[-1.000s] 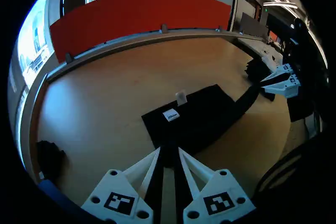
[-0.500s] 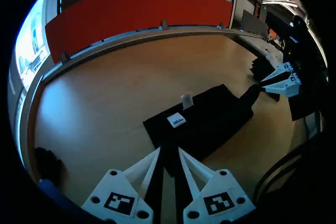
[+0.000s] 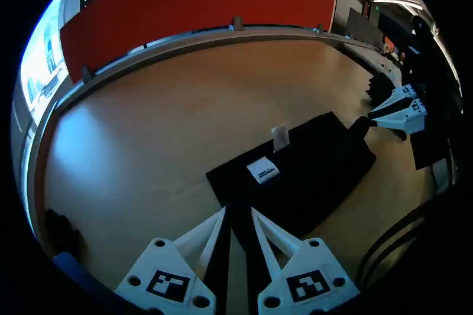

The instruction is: Fold towel

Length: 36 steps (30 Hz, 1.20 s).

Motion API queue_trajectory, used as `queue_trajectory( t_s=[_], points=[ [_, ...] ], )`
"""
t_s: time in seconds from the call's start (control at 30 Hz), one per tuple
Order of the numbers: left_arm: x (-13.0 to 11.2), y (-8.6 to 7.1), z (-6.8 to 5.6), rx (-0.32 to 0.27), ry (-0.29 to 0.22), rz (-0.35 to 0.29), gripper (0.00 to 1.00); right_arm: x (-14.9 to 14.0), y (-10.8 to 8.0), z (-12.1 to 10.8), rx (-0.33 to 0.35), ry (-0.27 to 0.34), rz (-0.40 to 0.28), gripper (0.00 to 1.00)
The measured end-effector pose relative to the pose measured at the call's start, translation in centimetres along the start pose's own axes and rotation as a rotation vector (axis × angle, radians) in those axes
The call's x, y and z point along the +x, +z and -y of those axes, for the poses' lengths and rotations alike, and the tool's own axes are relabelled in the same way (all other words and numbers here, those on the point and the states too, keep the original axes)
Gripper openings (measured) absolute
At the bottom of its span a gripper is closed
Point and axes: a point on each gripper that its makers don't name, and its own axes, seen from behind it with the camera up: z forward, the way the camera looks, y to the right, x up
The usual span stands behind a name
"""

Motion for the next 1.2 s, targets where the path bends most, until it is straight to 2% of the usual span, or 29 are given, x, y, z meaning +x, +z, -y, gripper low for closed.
queue_trajectory(
  t_s=[0.27,0.57,0.8,0.87,0.93,1.0,1.07,1.2],
  points=[
    [0.1,1.6,0.5,0.011,0.003,0.002,0.15,-0.2,1.5,-0.9,-0.016,0.009,0.011,0.16],
    [0.5,2.9,1.3,0.038,0.022,-0.006,0.21,0.1,3.0,-1.9,-0.054,0.011,0.011,0.25],
    [0.9,3.2,1.9,0.061,0.035,-0.012,0.23,0.4,3.8,-2.6,-0.080,0.027,0.008,0.35],
    [1.0,3.2,2.2,0.069,0.036,-0.012,0.29,0.6,3.9,-2.8,-0.085,0.029,0.004,0.43],
    [1.1,3.1,2.3,0.069,0.032,-0.012,0.35,0.8,3.9,-2.9,-0.088,0.029,-0.004,0.56],
    [1.1,3.1,2.3,0.066,0.027,-0.012,0.55,1.0,3.8,-2.9,-0.089,0.029,-0.012,0.70],
    [1.1,3.0,2.3,0.060,0.022,-0.011,0.66,1.1,3.8,-2.8,-0.085,0.028,-0.018,0.74],
    [1.1,2.9,2.4,0.063,0.025,-0.013,0.77,1.2,3.6,-2.7,-0.079,0.032,-0.023,0.83]
  ],
)
